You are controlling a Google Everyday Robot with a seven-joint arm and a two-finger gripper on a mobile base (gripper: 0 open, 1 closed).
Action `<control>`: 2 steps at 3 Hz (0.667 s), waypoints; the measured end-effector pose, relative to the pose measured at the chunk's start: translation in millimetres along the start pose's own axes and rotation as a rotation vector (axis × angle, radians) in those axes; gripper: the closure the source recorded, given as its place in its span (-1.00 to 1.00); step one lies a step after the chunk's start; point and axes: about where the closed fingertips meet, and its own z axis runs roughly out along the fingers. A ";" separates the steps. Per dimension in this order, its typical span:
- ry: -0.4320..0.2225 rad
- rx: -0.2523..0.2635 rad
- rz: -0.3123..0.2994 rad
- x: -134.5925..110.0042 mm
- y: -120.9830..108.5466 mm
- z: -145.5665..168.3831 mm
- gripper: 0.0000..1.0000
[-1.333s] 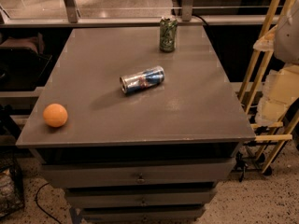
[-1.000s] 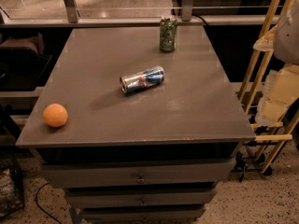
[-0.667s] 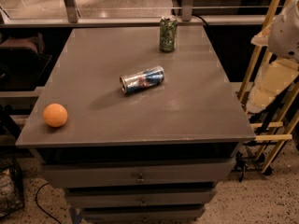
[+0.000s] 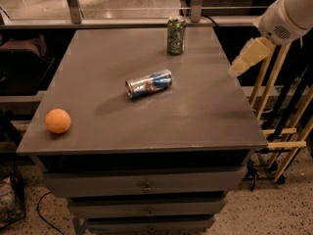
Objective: Pick green can
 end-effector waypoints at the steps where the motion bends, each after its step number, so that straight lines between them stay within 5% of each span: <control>1: -0.019 0.004 0.011 -1.1 -11.2 8.9 -1.00; 2: -0.049 -0.006 0.033 -6.5 -8.1 20.5 -1.00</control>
Offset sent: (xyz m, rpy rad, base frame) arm 0.0287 0.0153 -0.0170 0.1157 -0.0242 -0.0210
